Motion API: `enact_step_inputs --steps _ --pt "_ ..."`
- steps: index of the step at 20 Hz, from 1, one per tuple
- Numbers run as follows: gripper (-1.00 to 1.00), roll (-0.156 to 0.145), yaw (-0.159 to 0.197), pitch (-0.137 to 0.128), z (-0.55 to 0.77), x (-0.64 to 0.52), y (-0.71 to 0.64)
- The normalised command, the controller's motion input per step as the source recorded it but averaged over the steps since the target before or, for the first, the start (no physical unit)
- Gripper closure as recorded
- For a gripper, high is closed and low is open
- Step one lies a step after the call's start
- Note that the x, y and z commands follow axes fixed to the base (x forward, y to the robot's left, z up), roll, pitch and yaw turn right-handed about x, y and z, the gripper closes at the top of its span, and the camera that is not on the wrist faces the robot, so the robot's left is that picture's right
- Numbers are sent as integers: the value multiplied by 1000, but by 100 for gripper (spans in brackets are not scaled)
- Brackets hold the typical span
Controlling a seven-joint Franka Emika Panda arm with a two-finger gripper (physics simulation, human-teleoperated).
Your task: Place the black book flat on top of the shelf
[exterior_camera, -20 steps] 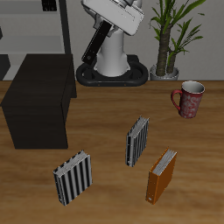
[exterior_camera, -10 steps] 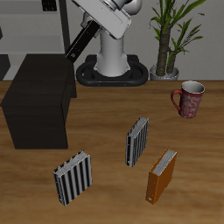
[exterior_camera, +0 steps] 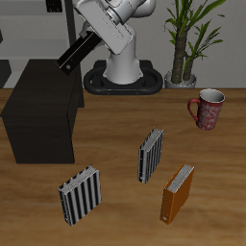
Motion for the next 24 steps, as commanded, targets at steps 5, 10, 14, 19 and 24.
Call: enact_step_inputs --steps 5,10,14,19,24 --pt "100 -90 -18 58 -150 56 -238" --pt "100 -76 -27 54 -159 33 -249" --pt "100 -46 6 16 -155 74 -227" --pt "100 -30 -9 26 -104 100 -143" --pt "100 -54 -8 25 -139 58 -236"
